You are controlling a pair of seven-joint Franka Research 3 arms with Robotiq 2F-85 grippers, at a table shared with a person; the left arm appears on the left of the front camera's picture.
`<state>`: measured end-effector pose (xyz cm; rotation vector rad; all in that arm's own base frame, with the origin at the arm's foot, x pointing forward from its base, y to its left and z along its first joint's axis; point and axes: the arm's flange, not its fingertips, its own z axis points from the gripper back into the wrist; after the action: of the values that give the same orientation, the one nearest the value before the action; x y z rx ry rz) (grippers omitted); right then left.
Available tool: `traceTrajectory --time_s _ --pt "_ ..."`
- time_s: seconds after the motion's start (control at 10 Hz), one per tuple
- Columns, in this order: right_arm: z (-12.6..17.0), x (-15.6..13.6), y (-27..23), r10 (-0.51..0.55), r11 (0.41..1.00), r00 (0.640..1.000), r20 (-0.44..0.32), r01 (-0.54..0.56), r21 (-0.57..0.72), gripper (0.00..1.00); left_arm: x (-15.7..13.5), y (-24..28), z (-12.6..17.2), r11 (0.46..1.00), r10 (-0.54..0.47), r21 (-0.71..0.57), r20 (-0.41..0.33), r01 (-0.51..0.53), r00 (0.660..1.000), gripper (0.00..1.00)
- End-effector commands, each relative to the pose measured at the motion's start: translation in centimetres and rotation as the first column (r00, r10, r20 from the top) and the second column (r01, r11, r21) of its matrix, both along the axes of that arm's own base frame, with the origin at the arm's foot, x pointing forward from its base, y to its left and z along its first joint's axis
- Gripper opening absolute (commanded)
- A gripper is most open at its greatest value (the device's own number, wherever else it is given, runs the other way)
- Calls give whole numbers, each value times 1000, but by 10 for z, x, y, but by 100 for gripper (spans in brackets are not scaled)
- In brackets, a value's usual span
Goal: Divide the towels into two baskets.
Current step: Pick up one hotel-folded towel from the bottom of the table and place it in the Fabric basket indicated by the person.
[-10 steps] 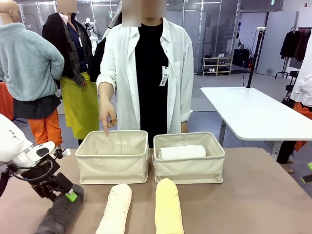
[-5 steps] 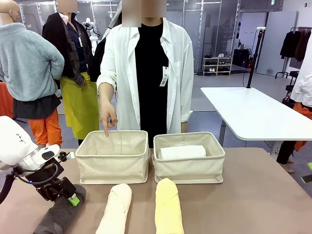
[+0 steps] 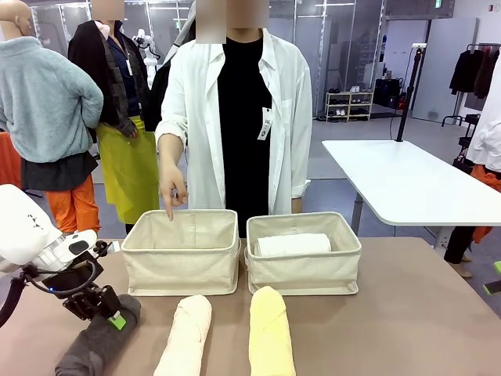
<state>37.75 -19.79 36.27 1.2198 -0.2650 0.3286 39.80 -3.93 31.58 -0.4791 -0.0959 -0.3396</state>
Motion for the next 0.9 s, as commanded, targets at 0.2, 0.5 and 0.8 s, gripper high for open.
traceTrajectory --time_s 0.2,0.5,0.8 --pt "1 -4 3 -7 1000 1000 7 7 -9 94 -84 3 39 1000 19 21 44 -20 999 14" --pt "1 -4 3 -7 1000 1000 7 7 -9 94 -84 -6 112 967 -252 85 211 239 945 14" --pt "1 -4 3 -7 1000 1000 7 7 -9 94 -91 -44 163 791 -612 251 318 559 724 14"
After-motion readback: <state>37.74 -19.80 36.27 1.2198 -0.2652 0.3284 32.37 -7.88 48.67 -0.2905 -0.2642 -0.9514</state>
